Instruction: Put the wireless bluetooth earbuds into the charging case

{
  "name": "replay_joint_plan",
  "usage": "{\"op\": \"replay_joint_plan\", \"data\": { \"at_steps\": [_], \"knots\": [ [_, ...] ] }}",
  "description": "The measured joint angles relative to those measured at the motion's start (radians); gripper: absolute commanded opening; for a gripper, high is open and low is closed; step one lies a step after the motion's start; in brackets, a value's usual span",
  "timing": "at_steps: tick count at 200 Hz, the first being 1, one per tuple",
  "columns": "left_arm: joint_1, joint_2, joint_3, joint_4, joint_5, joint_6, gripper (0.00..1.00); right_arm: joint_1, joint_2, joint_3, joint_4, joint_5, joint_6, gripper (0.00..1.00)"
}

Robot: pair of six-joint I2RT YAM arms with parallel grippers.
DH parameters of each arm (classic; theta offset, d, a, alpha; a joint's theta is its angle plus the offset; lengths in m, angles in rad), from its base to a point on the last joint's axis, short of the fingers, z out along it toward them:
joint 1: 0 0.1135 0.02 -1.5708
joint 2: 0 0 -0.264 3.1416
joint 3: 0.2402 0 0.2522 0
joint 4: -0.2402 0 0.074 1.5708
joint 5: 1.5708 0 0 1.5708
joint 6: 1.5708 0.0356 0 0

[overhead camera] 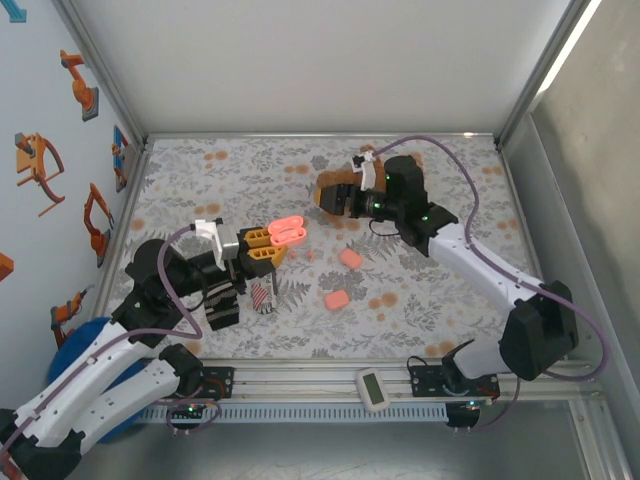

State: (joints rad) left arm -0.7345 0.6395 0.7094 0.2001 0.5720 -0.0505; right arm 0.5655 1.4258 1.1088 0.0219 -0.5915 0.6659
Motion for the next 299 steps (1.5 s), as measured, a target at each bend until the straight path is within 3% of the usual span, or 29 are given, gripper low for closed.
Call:
{"op": "replay_joint_plan", "data": {
  "at_steps": [42,111,183,299],
  "knots": [
    [0.000,-0.043,0.000,-0.046,-0.004,0.017,0.00,0.065,0.148,0.072,-0.121,0.050,-0.024,0.57],
    [0.000,-0.060,0.000,-0.077,-0.006,0.022,0.00,0.184,0.418,0.280,-0.359,0.234,-0.173,0.55],
    [0.000,-0.060,0.000,-0.096,-0.011,0.022,0.00,0.227,0.652,0.427,-0.470,0.301,-0.283,0.45],
    [0.000,-0.034,0.002,-0.105,-0.014,0.029,0.00,0.240,0.756,0.510,-0.517,0.324,-0.323,0.41]
  ]
}}
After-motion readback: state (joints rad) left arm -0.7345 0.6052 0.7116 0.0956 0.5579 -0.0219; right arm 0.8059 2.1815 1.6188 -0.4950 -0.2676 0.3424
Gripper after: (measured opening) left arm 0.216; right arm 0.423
